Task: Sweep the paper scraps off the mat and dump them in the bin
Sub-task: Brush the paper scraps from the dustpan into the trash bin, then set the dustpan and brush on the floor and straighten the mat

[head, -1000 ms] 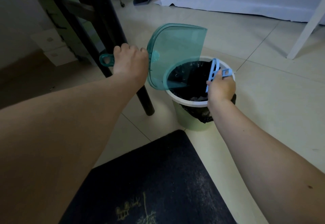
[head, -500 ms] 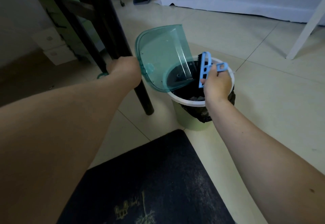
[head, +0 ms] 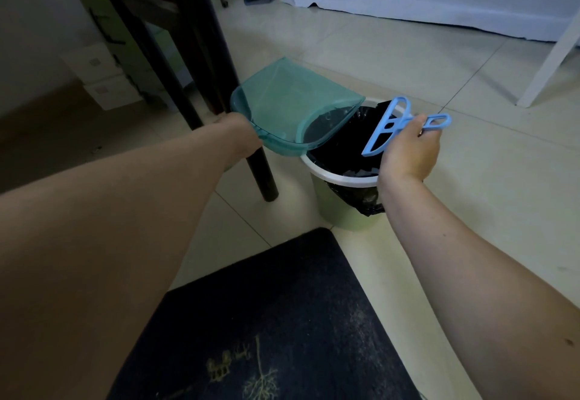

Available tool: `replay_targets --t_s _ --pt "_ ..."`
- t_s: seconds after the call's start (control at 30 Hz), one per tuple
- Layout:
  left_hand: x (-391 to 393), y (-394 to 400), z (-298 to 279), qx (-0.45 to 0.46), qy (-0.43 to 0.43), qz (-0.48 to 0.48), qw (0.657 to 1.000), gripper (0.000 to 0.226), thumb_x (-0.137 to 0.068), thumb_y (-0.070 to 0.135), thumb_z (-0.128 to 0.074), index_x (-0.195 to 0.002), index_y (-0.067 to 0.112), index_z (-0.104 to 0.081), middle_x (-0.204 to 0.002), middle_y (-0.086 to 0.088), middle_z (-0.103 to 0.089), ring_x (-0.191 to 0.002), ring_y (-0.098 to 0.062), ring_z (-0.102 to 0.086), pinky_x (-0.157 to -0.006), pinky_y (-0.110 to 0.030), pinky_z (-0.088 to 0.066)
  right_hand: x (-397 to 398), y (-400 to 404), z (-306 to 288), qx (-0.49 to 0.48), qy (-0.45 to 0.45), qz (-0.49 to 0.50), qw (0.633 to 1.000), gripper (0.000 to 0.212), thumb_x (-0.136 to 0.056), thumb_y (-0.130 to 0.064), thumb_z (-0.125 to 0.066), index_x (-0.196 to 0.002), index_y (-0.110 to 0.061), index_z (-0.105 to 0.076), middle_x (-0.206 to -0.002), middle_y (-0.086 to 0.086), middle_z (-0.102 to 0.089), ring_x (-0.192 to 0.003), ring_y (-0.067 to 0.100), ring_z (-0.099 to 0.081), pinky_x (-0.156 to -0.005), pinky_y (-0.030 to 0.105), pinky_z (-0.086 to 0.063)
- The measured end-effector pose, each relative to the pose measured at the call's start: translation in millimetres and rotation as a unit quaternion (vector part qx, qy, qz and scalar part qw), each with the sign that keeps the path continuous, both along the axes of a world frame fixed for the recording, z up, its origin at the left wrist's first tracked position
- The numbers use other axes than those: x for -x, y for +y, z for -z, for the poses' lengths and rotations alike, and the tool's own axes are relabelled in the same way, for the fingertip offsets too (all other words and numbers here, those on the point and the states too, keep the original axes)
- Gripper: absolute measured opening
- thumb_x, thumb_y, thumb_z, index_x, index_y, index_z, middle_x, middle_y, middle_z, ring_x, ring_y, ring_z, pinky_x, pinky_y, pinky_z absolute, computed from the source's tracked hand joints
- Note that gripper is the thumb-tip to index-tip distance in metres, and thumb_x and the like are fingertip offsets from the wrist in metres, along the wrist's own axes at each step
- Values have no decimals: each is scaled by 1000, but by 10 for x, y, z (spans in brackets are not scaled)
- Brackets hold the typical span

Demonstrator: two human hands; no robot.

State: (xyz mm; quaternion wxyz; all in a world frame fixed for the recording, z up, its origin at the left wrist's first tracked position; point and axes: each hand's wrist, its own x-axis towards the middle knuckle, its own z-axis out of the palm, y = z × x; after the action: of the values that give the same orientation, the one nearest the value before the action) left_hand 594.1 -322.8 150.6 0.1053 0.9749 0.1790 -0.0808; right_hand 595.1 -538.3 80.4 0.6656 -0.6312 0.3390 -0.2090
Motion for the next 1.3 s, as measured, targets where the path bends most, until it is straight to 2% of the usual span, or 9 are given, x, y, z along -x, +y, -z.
replay_targets --t_s 0.17,0.23,0.33,0.47,0.6,0.7,1.0,1.17,1.3 --pt "81 -74 2 12 47 -11 999 20 -99 17 -47 -116 8 -51 -95 -4 -46 -88 -16 -45 -77 -21 -37 27 2 -32 9 2 -22 1000 33 -100 -36 -36 -69 -27 -41 -65 -11 -50 -56 3 -48 -55 21 -38" --pt "114 -76 23 -1 57 -1 998 29 -99 16 -48 -125 4 -51 -84 -3 -44 -83 -15 -46 -77 -21 -36 26 0 -10 6 0 -30 1000 25 -98 -35 -39 -79 -23 -50 -70 -11 -54 -62 5 -53 -61 23 -42" --pt "216 -93 19 -7 63 -2 998 33 -99 21 -48 -126 3 -50 -84 -4 -44 -90 -18 -46 -79 -23 -38 61 29 -44 25 -3 -28 999 25 -97 -36 -41 -93 -19 -59 -82 -7 -62 -70 10 -58 -68 29 -48" --pt "384 -59 -46 14 51 -15 998 26 -99 21 -49 -120 7 -52 -84 -3 -46 -82 -15 -48 -73 -21 -43 175 114 -269 46 -5 -27 999 26 -95 -39 -42 -71 -29 -46 -92 -4 -63 -80 15 -61 -75 33 -51" --pt "706 62 -112 16 28 0 999 22 -97 20 -50 -109 4 -59 -91 -6 -59 -75 -16 -50 -80 -28 -47 460 273 -696 163 -35 -51 985 29 -99 -36 -38 -99 -16 -59 -81 -7 -55 -73 13 -51 -66 25 -37" --pt "962 90 -100 14 43 -4 999 26 -96 21 -49 -114 6 -61 -102 -7 -61 -77 -15 -53 -66 -25 -46 709 463 -938 250 -79 -113 958 34 -99 -37 -38 -107 -14 -62 -84 0 -63 -75 20 -55 -65 28 -37" --pt "2165 477 -360 36 44 -40 998 31 -95 26 -48 -121 15 -61 -124 -4 -61 -113 -23 -60 -75 -25 -40 1743 1380 -1384 548 -124 -515 647 27 -96 -40 -45 -99 -23 -66 -89 10 -67 -90 32 -60 -64 29 -33" --pt "2801 851 -506 61 36 -117 991 36 -94 30 -49 -127 16 -57 -129 -5 -59 -118 -23 -58 -89 -28 -46 2356 1770 -1519 599 -124 -595 522 31 -92 -49 -42 -92 -28 -66 -88 2 -68 -91 27 -61 -64 30 -37" --pt "3393 1175 -547 95 22 -205 974 35 -96 28 -48 -125 10 -58 -126 -7 -61 -118 -23 -58 -91 -28 -47 2900 2128 -1571 630 -139 -613 457 38 -89 -57 -40 -114 -37 -61 -102 -3 -69 -103 25 -55 -75 33 -41"
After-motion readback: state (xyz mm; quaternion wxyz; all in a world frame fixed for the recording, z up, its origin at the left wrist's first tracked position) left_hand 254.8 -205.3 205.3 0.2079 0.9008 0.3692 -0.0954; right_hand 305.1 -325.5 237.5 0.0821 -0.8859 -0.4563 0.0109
